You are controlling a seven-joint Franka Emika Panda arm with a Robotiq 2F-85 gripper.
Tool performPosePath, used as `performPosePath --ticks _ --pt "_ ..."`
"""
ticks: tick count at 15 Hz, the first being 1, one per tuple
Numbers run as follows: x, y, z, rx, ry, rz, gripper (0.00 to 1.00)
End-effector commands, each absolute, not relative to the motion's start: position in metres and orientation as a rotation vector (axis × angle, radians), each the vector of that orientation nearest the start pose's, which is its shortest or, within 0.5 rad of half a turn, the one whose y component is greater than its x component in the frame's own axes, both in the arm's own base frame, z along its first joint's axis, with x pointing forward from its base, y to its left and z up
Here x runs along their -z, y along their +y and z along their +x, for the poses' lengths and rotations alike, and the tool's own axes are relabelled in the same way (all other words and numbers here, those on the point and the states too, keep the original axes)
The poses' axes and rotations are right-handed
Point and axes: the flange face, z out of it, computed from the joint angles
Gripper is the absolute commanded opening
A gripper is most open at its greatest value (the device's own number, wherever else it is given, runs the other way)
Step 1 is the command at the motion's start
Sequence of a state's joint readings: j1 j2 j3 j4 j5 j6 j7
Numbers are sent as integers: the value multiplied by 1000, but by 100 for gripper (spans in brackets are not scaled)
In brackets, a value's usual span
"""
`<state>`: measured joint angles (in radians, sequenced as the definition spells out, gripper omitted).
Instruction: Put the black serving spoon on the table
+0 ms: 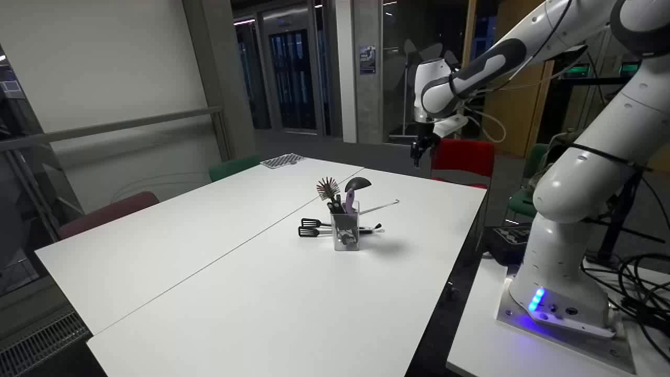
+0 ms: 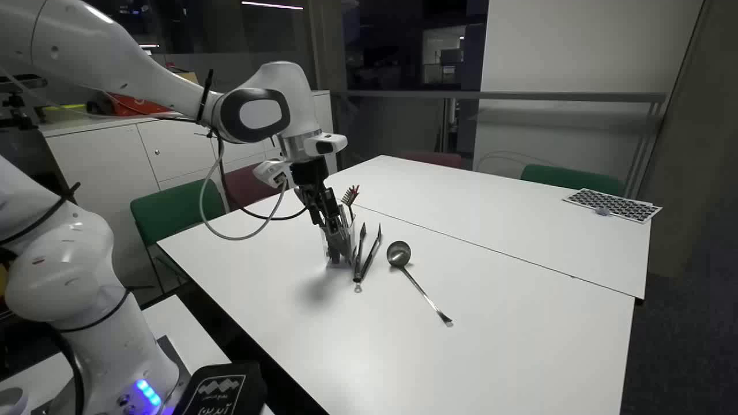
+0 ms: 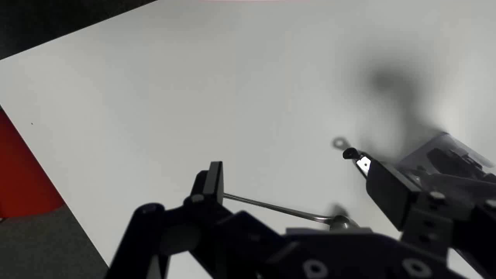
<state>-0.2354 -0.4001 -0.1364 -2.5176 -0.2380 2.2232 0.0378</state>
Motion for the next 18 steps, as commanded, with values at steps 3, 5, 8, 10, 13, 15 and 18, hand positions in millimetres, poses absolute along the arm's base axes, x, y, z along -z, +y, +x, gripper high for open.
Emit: performPosePath --ticks 3,5,8,10,13,15,18 --pt "-428 -160 394 126 442 -3268 100" --pt "-432 -152 407 182 502 -3145 100" --pt "-449 -135 426 242 573 -2943 100" --pt "-463 -130 439 292 618 -2820 100" --pt "-477 -131 454 322 710 -2631 100" --pt "-479 -135 461 323 764 -2502 100" --pt "-476 -131 456 334 789 -2463 100"
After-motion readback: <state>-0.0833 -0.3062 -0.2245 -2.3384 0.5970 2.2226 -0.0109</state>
